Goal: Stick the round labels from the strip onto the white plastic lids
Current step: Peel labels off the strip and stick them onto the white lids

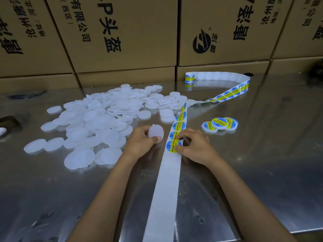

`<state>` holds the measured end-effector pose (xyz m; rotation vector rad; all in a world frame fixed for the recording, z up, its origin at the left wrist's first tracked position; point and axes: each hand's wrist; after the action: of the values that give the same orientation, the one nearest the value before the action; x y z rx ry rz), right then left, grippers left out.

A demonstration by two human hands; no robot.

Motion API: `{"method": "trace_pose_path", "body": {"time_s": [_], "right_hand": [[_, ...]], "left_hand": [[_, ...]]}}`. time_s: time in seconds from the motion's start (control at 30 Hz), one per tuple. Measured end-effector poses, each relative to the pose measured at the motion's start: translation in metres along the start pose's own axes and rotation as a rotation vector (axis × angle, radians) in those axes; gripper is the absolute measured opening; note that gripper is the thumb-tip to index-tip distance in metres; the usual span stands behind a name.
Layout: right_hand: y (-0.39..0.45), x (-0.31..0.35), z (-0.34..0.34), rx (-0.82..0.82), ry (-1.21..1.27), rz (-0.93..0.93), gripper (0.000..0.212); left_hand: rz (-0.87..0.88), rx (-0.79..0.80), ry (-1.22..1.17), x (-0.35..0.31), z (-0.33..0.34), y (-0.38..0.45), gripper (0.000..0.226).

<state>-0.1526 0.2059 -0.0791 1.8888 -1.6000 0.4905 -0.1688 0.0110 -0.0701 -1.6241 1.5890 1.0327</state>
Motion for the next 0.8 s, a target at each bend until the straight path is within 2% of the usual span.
{"method": "trace_pose_path", "body": {"time_s": [0.2, 0.37, 0.63, 0.8], "right_hand": [[-0.002, 0.006, 0.000, 0.018, 0.049, 0.016, 0.018], [-0.006, 0.012, 0.002, 0.030, 0.122, -0.053, 0.020], [-0.009, 0.018, 0.005, 0.036, 0.249, -0.184, 0.016], [-0.006, 0.027, -0.003, 0.026, 0.643, -0.004, 0.021]], "left_hand": [[0.018, 0.032, -0.419, -0.005, 0.007, -0.001, 0.023], [-0.015, 0.163, -0.646, -0.014, 0.014, -0.004, 0.020], [-0.048, 0.231, -0.707, -0.015, 0.013, -0.007, 0.025], [-0.100, 0.227, -0.645, -0.017, 0.013, -0.009, 0.025]]}}
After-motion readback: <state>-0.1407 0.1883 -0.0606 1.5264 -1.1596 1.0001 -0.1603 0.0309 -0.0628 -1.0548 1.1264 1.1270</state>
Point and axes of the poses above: each hand's wrist, its own y-axis towards the middle knuckle, its own z-axis out of the palm, x = y × z, and after that the axes turned 1 degree about z, right-handed
